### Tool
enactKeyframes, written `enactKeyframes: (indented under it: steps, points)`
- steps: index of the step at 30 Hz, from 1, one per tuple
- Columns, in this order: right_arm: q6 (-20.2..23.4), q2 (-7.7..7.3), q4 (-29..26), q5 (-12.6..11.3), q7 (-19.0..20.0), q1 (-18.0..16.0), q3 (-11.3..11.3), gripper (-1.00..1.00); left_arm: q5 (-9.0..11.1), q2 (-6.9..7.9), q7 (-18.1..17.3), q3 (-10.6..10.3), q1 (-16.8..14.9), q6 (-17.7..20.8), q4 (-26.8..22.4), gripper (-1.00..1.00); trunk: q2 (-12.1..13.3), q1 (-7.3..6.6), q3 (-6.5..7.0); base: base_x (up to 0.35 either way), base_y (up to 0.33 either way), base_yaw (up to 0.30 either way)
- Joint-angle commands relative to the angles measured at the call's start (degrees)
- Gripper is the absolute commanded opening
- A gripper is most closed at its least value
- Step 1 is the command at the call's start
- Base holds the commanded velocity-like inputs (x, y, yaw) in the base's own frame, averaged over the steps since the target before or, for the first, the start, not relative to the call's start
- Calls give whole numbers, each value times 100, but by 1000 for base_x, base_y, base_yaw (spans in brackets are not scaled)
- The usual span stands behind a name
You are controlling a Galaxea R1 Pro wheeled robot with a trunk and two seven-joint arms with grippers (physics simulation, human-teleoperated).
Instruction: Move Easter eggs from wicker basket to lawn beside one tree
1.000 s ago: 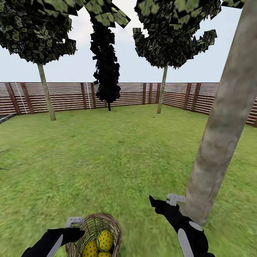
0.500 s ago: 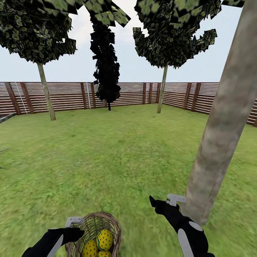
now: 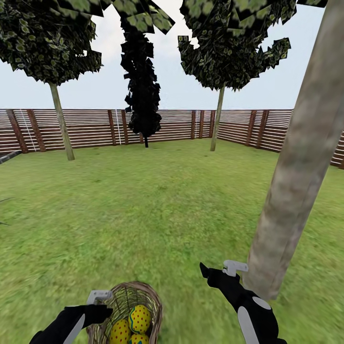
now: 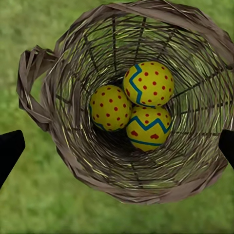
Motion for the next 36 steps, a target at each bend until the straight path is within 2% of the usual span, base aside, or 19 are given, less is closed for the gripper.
enactKeyframes:
  steps: [1, 6, 36]
  points:
    - [28, 2, -7, -24, -6, -4, -4, 100, 59, 8, 14, -37, -3, 30, -9, 100, -45, 23, -25, 0, 0, 0]
    - [28, 2, -7, -25, -6, -4, -3, 100, 59, 8, 14, -43, -3, 29, -11, 100, -246, 132, -115, 0, 0, 0]
    - [28, 2, 19, -25, -6, -4, -7, 100, 59, 7, 13, -36, 6, -153, -15, 100, -246, 132, -115, 0, 0, 0]
